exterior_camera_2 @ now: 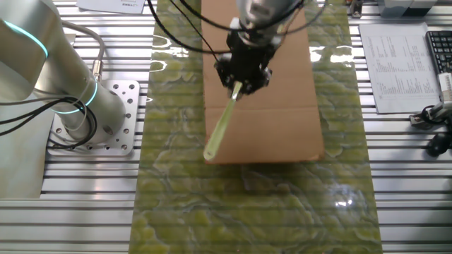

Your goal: Swat with a flyswatter

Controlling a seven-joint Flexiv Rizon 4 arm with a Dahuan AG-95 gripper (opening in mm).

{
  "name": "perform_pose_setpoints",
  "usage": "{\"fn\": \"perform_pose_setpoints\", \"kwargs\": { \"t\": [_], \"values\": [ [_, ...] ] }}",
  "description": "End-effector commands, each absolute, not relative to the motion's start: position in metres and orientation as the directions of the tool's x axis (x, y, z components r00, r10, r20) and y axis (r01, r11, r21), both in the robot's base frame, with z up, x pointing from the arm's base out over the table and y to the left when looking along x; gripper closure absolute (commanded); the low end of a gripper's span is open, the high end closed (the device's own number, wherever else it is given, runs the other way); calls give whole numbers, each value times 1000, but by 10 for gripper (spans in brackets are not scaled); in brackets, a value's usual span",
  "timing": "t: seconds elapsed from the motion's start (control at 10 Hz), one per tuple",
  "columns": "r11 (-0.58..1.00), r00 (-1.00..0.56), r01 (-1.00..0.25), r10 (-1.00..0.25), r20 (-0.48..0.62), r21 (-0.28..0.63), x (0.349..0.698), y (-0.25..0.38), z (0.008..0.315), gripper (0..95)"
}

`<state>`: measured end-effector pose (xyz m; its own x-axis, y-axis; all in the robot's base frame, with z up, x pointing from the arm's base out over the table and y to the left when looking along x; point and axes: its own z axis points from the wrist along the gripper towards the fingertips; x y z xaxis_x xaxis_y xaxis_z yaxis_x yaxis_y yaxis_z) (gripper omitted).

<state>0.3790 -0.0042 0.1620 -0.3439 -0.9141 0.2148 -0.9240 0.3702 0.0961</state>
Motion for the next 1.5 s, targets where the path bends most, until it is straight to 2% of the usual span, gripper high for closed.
{"fn": "perform_pose_setpoints", "kwargs": {
  "t": [0.1, 0.2, 0.5, 0.8, 1.0, 1.5],
  "values": [
    [521, -501, -850, -845, 190, 76, 379, 17, 166, 950],
    [531, -515, -840, -845, 144, 112, 379, 17, 166, 950],
    [536, -523, -838, -843, 128, 103, 379, 17, 166, 950],
    [381, -364, -918, -919, 148, 108, 380, 11, 167, 950],
    [317, -293, -943, -935, 201, 99, 378, -23, 172, 950],
    [246, -219, -964, -949, 227, 100, 372, -83, 169, 950]
  ]
}}
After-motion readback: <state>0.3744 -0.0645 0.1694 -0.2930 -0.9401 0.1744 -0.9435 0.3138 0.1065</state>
